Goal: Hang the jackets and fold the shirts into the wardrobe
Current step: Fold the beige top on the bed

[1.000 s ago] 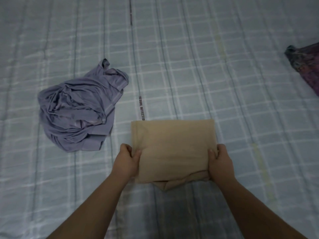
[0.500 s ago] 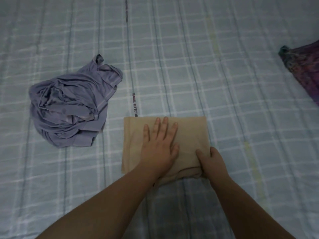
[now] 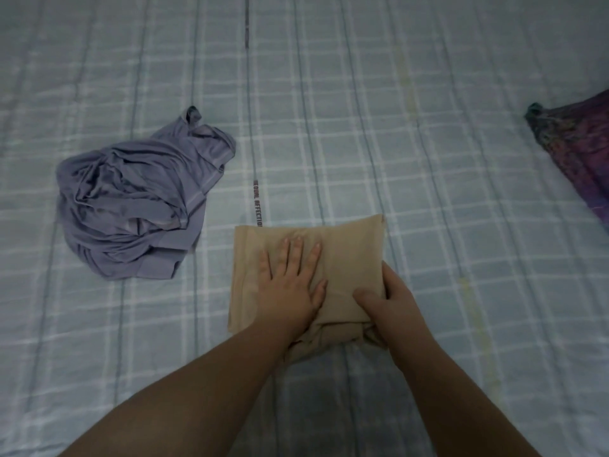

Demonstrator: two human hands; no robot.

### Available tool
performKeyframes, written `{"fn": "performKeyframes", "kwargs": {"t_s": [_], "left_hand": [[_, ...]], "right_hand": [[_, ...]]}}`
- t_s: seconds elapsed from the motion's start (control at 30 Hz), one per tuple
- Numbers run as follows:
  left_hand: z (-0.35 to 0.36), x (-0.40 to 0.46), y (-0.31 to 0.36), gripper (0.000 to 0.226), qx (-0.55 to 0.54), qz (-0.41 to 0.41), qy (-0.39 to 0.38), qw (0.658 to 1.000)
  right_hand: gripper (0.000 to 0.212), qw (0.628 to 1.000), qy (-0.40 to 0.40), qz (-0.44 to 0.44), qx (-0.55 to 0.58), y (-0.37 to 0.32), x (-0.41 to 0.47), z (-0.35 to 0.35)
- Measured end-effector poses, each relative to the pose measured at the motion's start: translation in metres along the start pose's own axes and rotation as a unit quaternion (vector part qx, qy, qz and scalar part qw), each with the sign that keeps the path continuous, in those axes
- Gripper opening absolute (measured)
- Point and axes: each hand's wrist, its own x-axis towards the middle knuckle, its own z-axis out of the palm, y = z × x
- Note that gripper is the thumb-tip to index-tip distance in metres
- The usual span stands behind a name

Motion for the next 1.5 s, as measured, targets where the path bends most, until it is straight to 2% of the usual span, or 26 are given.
{"fn": "performKeyframes", "kwargs": {"t_s": [0.07, 0.27, 0.37, 0.47, 0.6, 0.67, 0.73, 0.77, 0.83, 0.9, 0.93, 1.03, 1.1, 1.2, 1.37, 1.5], "left_hand": [[-0.011, -0.009, -0.01, 0.067, -0.004, -0.002, 0.009, 1.0], [-0.04, -0.054, -0.064, 0.067, 0.001, 0.007, 0.062, 0.998], [-0.051, -0.073, -0.094, 0.069, 0.013, -0.002, 0.079, 0.997], [-0.056, -0.088, -0.116, 0.068, 0.005, -0.003, 0.096, 0.995], [-0.055, -0.095, -0.133, 0.066, -0.001, -0.001, 0.09, 0.996], [-0.055, -0.094, -0.137, 0.065, -0.002, 0.001, 0.085, 0.996], [-0.057, -0.091, -0.137, 0.063, -0.017, 0.001, 0.088, 0.996], [-0.059, -0.088, -0.135, 0.062, -0.027, 0.002, 0.092, 0.995], [-0.063, -0.081, -0.128, 0.06, -0.048, 0.016, 0.102, 0.993], [-0.066, -0.068, -0.118, 0.059, -0.075, 0.043, 0.1, 0.991], [-0.066, -0.06, -0.112, 0.059, -0.082, 0.059, 0.094, 0.99], [-0.059, -0.031, -0.096, 0.058, -0.066, 0.077, 0.073, 0.992], [-0.048, -0.015, -0.092, 0.058, -0.061, 0.051, 0.053, 0.995], [-0.024, -0.005, -0.096, 0.061, -0.064, 0.022, 0.026, 0.997], [0.001, 0.002, -0.106, 0.06, -0.077, 0.027, 0.013, 0.997], [-0.006, -0.003, -0.104, 0.06, -0.079, 0.022, 0.023, 0.996]], "right_hand": [[0.067, 0.999, 0.007, -0.023, -0.027, -0.013, -0.009, 0.012], [0.081, 0.982, 0.001, -0.099, -0.158, -0.043, -0.033, 0.071], [0.087, 0.96, -0.011, -0.113, -0.254, -0.051, -0.043, 0.109], [0.089, 0.922, -0.052, -0.125, -0.363, -0.048, -0.048, 0.143], [0.084, 0.899, -0.092, -0.114, -0.412, -0.026, -0.035, 0.173], [0.076, 0.915, -0.117, -0.103, -0.373, -0.018, -0.027, 0.177], [0.07, 0.961, -0.127, -0.091, -0.226, -0.021, -0.028, 0.174], [0.06, 0.979, -0.108, -0.089, -0.151, -0.023, -0.03, 0.171], [0.041, 0.988, -0.041, -0.102, -0.104, -0.024, -0.033, 0.155], [0.046, 0.955, 0.04, -0.196, -0.218, -0.02, -0.03, 0.134], [0.049, 0.92, 0.068, -0.257, -0.289, -0.012, -0.025, 0.127], [0.057, 0.827, 0.041, -0.346, -0.442, 0.02, -0.015, 0.127], [0.061, 0.8, -0.001, -0.347, -0.489, 0.038, -0.015, 0.135], [0.066, 0.794, -0.018, -0.32, -0.516, 0.051, -0.011, 0.139], [0.071, 0.788, -0.024, -0.304, -0.534, 0.056, -0.005, 0.147], [0.069, 0.803, -0.043, -0.296, -0.515, 0.048, -0.011, 0.143]]}}
